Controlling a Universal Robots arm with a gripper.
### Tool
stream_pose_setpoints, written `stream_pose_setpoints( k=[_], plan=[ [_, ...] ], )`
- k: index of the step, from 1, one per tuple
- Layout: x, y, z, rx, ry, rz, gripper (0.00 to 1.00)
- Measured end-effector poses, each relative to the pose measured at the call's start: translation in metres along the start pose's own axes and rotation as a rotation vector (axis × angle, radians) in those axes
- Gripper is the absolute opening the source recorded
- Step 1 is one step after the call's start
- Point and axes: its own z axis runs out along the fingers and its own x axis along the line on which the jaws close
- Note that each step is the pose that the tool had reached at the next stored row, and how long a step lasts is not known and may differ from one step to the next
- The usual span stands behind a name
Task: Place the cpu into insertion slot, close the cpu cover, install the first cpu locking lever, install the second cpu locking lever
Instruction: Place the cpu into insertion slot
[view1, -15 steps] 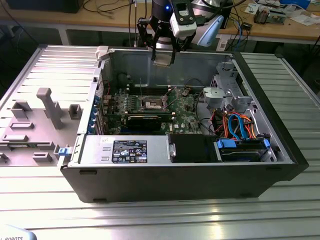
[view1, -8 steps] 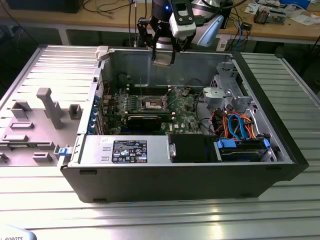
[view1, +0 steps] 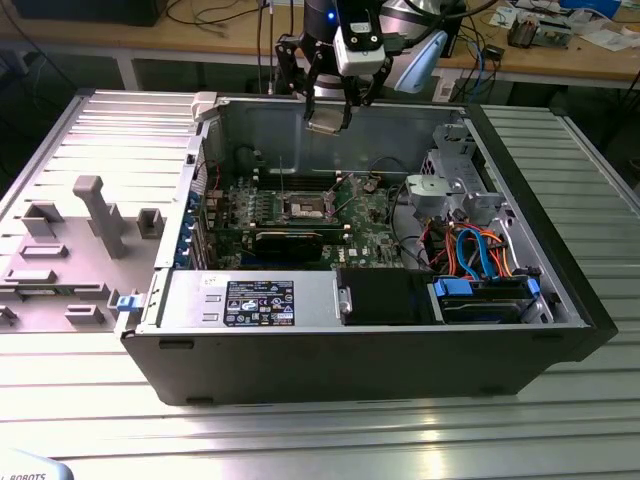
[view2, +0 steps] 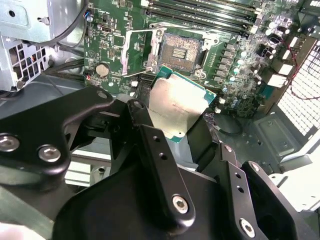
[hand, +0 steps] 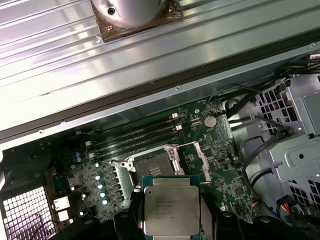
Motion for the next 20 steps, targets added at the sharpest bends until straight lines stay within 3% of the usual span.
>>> stream_pose_setpoints(
  k=[11, 16, 20],
  plan=[
    [0.0, 0.0, 0.0, -0.0002, -0.0006, 0.006, 0.54],
    [0.0, 0.0, 0.0003, -0.0014, -0.007, 0.078, 0.54],
    [0.0, 0.0, 0.0004, -0.0017, -0.0078, 0.087, 0.54]
  ],
)
